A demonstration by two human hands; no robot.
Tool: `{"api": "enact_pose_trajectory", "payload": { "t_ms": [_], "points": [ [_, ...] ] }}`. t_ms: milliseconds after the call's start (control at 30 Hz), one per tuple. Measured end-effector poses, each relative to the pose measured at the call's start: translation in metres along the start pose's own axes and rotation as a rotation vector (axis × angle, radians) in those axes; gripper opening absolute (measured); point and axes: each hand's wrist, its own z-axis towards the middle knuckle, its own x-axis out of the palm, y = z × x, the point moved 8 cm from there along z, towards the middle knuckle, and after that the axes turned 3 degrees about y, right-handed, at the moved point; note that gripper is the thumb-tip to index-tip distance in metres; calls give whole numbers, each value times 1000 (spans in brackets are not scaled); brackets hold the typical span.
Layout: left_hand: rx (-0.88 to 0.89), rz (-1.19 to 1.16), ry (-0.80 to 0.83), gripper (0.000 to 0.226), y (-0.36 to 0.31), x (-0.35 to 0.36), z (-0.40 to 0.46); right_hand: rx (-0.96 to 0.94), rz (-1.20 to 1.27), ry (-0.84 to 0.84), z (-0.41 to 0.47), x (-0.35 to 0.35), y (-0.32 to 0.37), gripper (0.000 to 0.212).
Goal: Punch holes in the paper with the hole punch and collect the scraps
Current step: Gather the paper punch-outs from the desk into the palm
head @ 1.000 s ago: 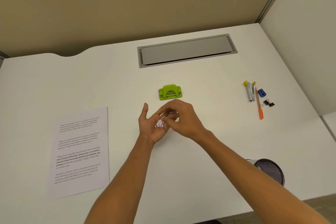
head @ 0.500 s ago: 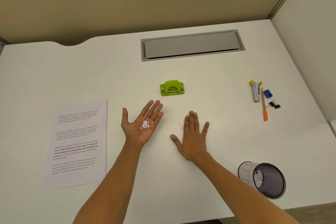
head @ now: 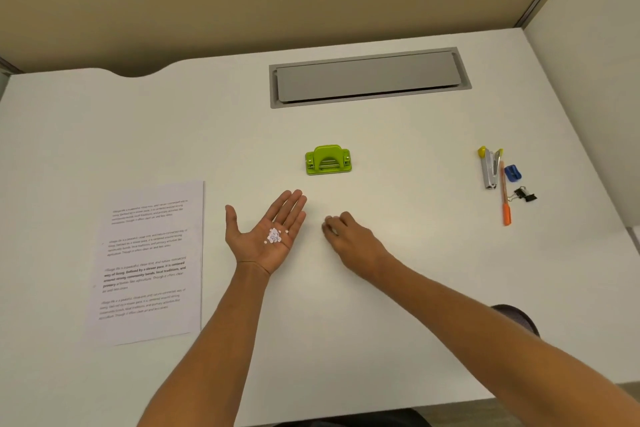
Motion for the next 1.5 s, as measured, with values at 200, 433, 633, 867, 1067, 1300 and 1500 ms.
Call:
{"api": "enact_pose_trajectory", "payload": {
  "t_ms": [200, 433, 633, 867, 1067, 1300, 1500],
  "points": [
    [-32, -17, 9, 105, 13, -4, -3, 138, 64, 193, -30, 6, 2, 16],
    [-102, -3, 50, 111, 31, 2, -3, 505, 453, 71, -39, -2, -27, 24],
    [-179, -6, 117, 117, 47, 25, 2, 605, 1054, -189, -25, -61, -37, 15],
    [-237, 94, 213, 120, 62, 58, 9, 367, 813, -29, 6, -106, 1, 38],
    [-267, 18, 238, 102, 68, 70, 10, 393, 837, -228, -3, -130, -20, 16],
    [-221, -13, 254, 113, 47, 65, 5, 757, 914, -474, -71, -81, -87, 25],
    [-177, -6, 214, 115, 37, 55, -2, 752, 721, 57, -80, 3, -57, 42]
  ]
}}
